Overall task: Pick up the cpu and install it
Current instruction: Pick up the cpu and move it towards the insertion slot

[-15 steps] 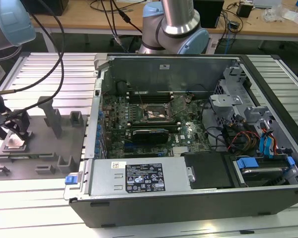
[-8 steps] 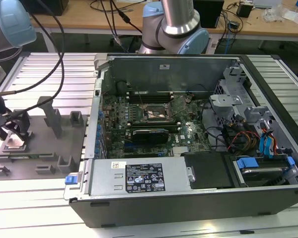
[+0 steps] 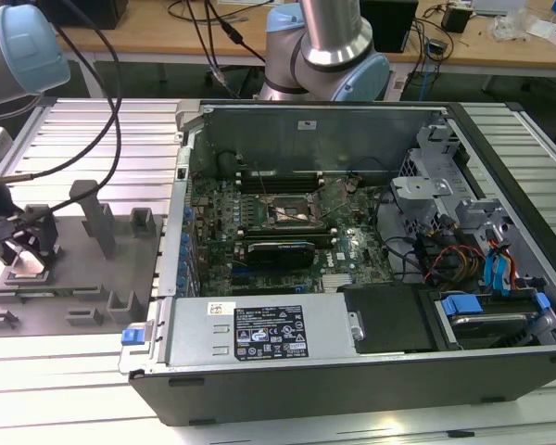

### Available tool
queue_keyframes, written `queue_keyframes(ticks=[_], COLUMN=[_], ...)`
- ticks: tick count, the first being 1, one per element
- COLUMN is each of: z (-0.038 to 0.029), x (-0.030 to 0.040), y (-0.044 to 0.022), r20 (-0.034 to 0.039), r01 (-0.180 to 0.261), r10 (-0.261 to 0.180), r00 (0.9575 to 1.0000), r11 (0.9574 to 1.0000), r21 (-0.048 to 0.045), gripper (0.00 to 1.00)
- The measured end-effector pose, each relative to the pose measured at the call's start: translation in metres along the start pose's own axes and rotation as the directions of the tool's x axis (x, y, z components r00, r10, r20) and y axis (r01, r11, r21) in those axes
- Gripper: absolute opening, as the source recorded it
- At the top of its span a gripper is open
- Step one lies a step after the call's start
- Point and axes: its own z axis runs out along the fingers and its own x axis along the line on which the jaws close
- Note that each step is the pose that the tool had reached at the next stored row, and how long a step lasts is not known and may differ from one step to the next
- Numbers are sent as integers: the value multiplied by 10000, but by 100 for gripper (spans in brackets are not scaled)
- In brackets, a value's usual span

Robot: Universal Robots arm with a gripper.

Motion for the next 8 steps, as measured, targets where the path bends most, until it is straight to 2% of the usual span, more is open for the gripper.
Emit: queue_keyframes(ticks=[7, 8], z=[6, 6], x=[0, 0], y=[0, 0], r20=[1, 1], r01=[0, 0], r10=[0, 0], r00=[10000, 10000], r11=[10000, 10000], r21=[-1, -1], gripper=[62, 68])
